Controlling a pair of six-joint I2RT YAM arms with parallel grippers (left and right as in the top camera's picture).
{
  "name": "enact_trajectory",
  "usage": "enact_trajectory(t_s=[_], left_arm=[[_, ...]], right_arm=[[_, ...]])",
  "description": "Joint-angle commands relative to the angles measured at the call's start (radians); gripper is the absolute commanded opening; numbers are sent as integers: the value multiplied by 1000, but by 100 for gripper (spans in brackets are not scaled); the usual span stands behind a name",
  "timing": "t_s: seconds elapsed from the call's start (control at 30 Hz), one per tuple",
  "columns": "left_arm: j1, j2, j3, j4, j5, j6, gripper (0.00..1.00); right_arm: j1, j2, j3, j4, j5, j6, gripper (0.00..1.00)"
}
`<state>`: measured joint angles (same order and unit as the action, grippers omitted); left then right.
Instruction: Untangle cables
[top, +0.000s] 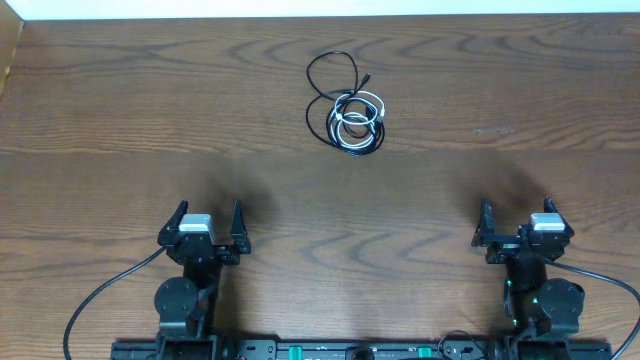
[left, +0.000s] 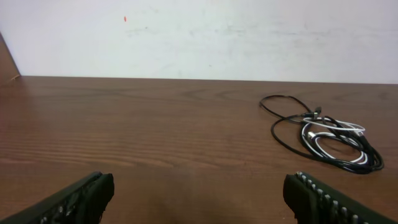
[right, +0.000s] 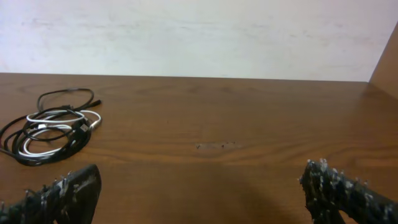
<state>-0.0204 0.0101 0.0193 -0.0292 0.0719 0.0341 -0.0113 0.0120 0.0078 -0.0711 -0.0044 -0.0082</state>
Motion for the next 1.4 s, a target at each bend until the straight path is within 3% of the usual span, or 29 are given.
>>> enact_trajectory(t_s=[0.0, 1.03, 1.23, 1.37], left_arm=[[4, -5, -15, -38, 6, 14, 93], [4, -5, -15, -37, 1, 25, 93], [4, -5, -15, -38, -31, 65, 93], [4, -5, -15, 2, -4, 55, 93]], right_arm=[[-8, 0, -3, -4, -2, 11, 99], [-8, 0, -2, 41, 64, -30, 99], [-8, 0, -2, 132, -246, 131, 99], [-8, 0, -2, 288, -448, 142, 99]])
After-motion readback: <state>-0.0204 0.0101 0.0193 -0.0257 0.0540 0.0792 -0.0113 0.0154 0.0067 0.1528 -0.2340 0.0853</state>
